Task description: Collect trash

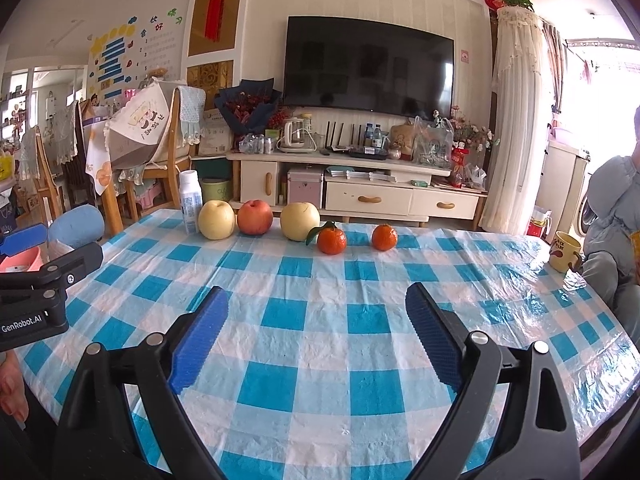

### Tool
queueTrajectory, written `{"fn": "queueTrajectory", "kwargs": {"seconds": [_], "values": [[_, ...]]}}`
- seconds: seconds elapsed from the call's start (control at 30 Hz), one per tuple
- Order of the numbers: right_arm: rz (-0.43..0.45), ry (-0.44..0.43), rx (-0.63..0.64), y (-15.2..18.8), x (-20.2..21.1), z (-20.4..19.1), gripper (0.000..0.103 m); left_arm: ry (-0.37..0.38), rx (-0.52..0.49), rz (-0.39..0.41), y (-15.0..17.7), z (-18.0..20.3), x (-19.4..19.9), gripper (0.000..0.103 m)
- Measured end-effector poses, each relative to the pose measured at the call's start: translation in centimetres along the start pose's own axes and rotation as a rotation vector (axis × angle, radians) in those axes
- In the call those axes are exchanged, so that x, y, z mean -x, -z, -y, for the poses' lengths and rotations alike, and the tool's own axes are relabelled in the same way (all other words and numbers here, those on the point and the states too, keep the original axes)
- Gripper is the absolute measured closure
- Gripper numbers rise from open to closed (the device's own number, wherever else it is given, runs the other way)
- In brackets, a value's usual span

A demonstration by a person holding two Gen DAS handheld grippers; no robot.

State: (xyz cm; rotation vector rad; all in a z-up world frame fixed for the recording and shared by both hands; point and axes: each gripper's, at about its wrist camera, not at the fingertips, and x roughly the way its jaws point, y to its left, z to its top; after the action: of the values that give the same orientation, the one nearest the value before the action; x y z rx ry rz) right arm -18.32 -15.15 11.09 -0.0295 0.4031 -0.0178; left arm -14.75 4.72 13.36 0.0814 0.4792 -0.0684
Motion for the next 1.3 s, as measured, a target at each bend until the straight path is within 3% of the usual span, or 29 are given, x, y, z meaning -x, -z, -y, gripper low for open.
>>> {"fn": "queueTrajectory", "kwargs": {"seconds": [1.3], "values": [[-0.011, 0.007, 0.024, 0.2, -1.7, -0.8, 0.011, 0.020, 0.036, -0.037, 0.8, -0.1, -3.6, 0.006]]}}
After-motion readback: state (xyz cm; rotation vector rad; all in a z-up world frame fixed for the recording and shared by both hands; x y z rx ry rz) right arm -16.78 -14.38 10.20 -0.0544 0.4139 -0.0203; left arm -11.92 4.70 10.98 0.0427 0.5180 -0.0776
